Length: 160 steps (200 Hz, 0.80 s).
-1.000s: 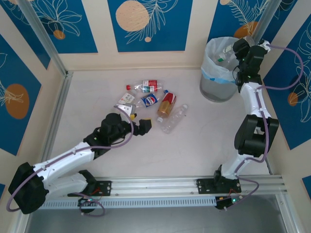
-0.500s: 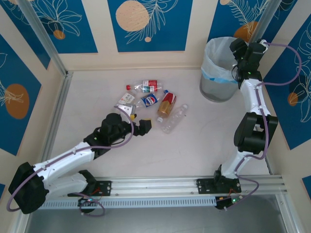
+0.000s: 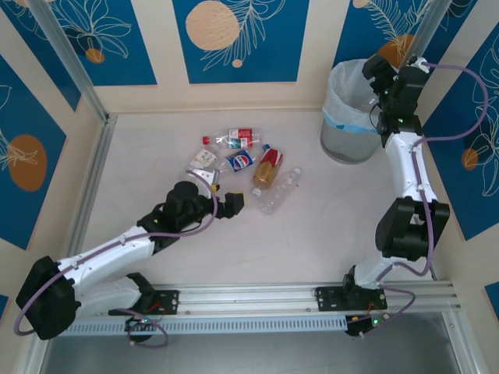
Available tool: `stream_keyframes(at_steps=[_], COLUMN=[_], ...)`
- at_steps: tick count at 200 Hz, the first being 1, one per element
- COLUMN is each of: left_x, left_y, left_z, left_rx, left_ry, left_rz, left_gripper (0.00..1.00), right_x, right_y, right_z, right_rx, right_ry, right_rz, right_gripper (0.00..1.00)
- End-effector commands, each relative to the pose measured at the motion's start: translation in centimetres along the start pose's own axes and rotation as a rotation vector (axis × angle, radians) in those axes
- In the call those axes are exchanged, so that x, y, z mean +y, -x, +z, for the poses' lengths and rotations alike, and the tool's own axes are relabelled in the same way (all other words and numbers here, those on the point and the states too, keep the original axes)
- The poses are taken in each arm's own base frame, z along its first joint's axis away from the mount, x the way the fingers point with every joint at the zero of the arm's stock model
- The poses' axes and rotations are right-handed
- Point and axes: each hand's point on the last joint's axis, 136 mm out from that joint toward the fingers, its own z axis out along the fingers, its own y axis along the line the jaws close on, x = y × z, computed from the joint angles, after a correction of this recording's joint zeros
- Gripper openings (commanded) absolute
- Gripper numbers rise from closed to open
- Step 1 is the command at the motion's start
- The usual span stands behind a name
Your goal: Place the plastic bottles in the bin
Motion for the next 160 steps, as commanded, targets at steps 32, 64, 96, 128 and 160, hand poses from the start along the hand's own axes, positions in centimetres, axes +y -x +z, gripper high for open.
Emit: stream_keyframes(at_steps=[32, 64, 96, 128, 160], left_x=[0.0, 0.2, 1.1, 3.1, 3.4], left_y=[0.7, 0.4, 0.2, -0.7, -1.6], left_z=[0.6, 0.8, 0.8, 1.3, 2.6], left_rx=[-0.002, 0.015, 0.029, 0.086, 0.155], left_ry=[0.026, 0.042, 0.095, 0.219, 0.253], left_rz=[-0.039, -0.048, -0.060, -0.103, -0.155], left_gripper=[0.99, 0.99, 0.99, 0.99, 0.99], right_x=[2.6, 2.3, 3.0, 5.5, 7.1], right_y=[-0.3, -1.9, -4.2, -8.8, -14.9], right_z=[-5.9, -8.6, -10.8, -13.0, -14.4], right_rx=[-0.028, -0.005, 0.061, 0.193, 0.361], right_ry=[0.072, 0.076, 0.098, 0.170, 0.214], right_rz=[-0.056, -0.045, -0.070, -0.157, -0.244], right_gripper=[0.98, 1.00, 0.99, 0.99, 1.00])
